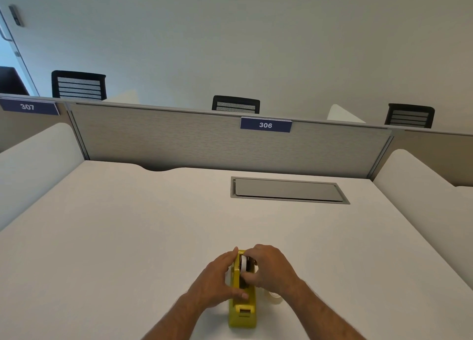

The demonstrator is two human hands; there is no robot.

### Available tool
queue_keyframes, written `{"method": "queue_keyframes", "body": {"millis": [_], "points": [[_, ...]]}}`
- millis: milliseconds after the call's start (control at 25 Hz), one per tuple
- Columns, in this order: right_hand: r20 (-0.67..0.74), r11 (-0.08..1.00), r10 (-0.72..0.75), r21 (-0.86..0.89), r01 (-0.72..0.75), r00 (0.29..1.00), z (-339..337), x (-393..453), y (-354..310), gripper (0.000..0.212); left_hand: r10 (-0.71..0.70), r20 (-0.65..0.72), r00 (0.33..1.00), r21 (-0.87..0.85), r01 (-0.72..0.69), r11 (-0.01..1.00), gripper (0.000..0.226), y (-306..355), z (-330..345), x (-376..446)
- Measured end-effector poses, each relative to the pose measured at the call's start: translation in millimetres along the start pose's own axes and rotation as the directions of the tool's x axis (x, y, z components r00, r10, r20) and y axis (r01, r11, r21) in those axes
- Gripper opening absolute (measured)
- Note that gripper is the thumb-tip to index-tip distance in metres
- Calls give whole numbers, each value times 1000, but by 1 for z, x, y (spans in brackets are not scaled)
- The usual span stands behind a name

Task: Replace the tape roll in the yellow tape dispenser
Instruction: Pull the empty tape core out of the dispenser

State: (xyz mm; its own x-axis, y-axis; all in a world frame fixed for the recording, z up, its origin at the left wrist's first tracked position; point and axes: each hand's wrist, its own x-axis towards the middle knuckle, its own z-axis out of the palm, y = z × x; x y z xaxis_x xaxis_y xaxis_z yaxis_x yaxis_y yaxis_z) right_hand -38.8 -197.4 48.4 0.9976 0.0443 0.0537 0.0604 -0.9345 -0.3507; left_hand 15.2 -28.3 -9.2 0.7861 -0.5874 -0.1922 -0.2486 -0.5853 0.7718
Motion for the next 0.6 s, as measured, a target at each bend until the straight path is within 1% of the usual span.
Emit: {"method": "queue_keyframes", "body": {"millis": [160,320,400,480,600], "points": [[5,997,9,72,-10,1000,-3,-1,-1,27,39,-93,995,-51,-43,998,101,-1,-2,-1],[-35,990,2,144,3,999,-10,-1,-2,23,104,-172,980,-136,-128,982,76,7,-8,-7],[-55,986,-11,166,20,998,-14,0,-2,25,119,-215,969,-185,-160,970,73,11,-10,-11],[-74,981,-24,190,38,997,-18,1,-3,28,102,-252,962,-268,-171,948,69,13,-11,-12],[-98,964,-22,263,47,995,-23,1,-4,34,40,-277,960,-420,-158,893,58,19,-11,-13]]}}
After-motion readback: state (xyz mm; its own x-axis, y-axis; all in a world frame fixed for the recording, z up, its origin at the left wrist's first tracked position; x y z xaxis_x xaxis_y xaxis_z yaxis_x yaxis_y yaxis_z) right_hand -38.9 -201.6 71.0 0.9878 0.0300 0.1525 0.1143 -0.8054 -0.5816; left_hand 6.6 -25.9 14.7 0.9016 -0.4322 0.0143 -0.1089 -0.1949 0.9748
